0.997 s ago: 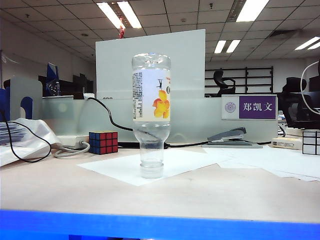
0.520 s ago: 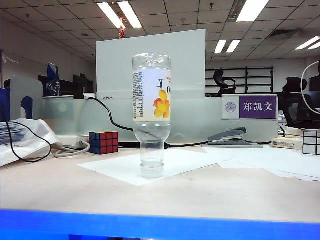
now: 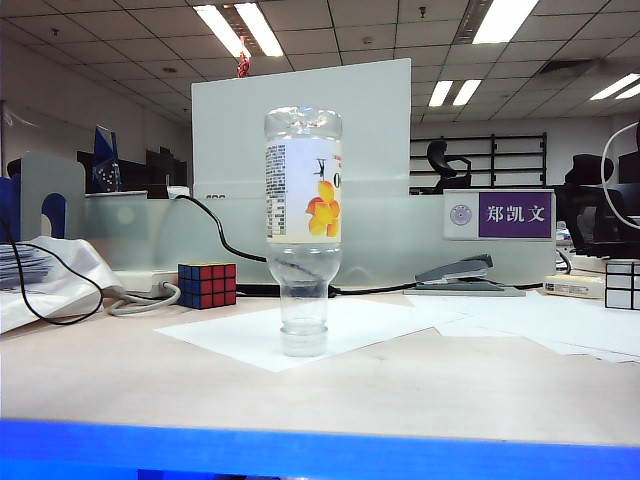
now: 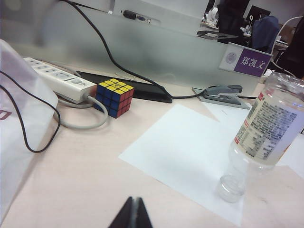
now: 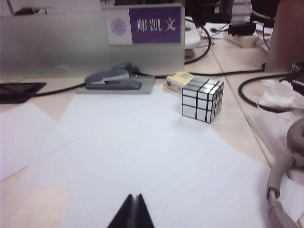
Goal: Flip the plastic bottle upside down.
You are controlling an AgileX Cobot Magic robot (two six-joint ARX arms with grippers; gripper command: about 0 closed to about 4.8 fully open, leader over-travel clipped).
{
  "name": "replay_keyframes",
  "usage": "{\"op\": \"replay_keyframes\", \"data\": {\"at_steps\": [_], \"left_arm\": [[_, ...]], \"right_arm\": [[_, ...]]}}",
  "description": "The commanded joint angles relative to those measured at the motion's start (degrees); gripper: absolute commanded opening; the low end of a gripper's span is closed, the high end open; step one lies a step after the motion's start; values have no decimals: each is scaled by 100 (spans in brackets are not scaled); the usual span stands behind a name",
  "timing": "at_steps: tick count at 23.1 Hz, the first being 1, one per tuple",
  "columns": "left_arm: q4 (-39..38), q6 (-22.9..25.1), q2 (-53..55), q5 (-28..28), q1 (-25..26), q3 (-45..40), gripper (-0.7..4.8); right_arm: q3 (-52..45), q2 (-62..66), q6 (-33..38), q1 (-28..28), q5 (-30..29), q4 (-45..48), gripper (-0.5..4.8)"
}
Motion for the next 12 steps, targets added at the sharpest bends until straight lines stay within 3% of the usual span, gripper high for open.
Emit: {"op": "replay_keyframes", "data": {"at_steps": [1,12], "left_arm": [[131,-72,-9,-13,7,9,-5],[90,-31,-9,2,9,9,-4]], "right_arm": [[-44,-2,-20,7,-17,81,-9],[-44,-2,-20,7,-17,50,-9]]}}
